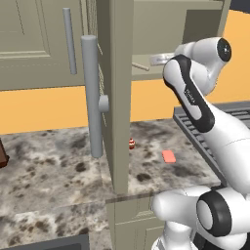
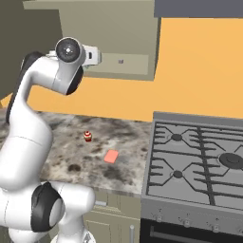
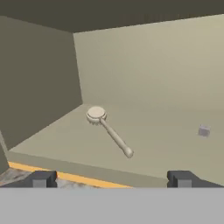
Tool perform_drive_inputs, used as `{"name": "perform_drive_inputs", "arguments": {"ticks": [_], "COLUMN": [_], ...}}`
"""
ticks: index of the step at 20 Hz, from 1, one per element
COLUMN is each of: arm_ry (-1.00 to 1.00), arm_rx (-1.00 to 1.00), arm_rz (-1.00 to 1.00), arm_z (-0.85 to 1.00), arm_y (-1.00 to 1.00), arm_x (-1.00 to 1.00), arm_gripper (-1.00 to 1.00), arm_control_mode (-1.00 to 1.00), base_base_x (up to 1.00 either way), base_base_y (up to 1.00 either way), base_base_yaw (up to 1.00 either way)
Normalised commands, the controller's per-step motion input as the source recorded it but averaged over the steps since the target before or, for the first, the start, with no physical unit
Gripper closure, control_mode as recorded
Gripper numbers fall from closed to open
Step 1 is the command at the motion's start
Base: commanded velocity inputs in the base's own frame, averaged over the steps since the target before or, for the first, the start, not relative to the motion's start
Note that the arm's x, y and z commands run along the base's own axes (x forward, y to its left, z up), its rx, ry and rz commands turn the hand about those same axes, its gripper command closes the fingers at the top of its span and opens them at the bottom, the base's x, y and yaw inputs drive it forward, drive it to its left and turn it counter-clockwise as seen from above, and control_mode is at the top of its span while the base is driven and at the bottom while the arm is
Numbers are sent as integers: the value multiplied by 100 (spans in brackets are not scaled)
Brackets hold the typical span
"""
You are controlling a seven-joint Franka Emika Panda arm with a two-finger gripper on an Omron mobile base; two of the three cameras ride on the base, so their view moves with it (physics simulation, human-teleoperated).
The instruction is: Pick the dish brush and bar soap from the cabinet and place them on the counter.
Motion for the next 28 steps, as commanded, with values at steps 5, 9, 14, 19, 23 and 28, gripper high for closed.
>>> {"name": "perform_drive_inputs", "arguments": {"ticks": [5,9,14,19,23,28], "arm_ry": [-2,5,9,7,8,10], "arm_rx": [-9,-9,-7,-2,-1,-1], "arm_rz": [0,0,0,1,2,2], "arm_z": [0,0,0,0,0,0], "arm_y": [3,2,11,10,1,0], "arm_x": [27,32,40,35,26,24], "arm_gripper": [-100,-100,-100,-100,-100,-100], "arm_control_mode": [-100,-100,-100,-100,-100,-100], "base_base_x": [0,0,0,0,0,0], "base_base_y": [0,0,0,0,0,0], "base_base_yaw": [0,0,0,0,0,0]}}
